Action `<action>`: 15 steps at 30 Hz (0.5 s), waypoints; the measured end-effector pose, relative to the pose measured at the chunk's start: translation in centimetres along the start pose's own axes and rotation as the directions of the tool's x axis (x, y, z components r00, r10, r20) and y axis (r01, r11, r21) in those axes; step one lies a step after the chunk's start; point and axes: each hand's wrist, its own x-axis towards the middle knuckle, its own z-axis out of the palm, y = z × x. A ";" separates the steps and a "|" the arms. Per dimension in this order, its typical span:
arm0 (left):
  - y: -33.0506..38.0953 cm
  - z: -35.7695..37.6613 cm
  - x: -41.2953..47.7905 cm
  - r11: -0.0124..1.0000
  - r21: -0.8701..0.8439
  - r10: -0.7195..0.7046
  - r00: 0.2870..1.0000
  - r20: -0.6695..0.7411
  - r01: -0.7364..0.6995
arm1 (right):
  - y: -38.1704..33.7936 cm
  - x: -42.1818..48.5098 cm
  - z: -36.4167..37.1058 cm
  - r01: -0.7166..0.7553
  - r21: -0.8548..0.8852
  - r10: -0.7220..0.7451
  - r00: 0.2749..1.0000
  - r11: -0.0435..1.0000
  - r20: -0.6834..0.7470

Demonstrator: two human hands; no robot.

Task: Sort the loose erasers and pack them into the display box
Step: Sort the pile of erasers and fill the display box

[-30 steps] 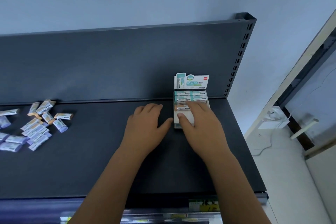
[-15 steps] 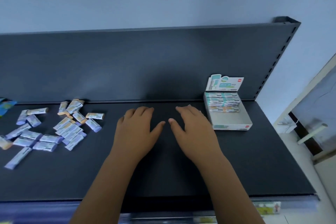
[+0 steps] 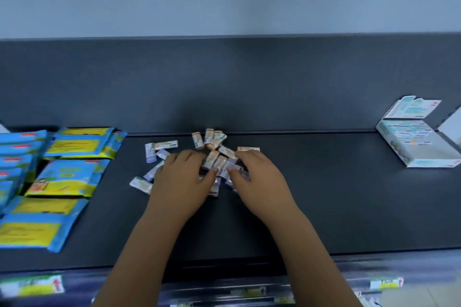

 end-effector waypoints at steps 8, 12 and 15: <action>-6.3 -1.6 -1.6 0.998 -0.058 0.016 1.000 0.017 -0.015 | -4.6 -0.7 4.1 0.020 -0.083 -0.021 1.000 0.996 -0.008; -7.6 -1.2 -1.5 0.984 -0.175 0.026 1.000 -0.002 -0.026 | -4.9 -0.2 5.2 0.021 -0.132 -0.025 0.999 0.991 -0.029; -8.6 -1.0 -1.4 0.961 -0.275 0.014 1.000 -0.015 -0.017 | -4.9 0.6 5.8 0.017 -0.212 -0.025 0.999 0.977 -0.038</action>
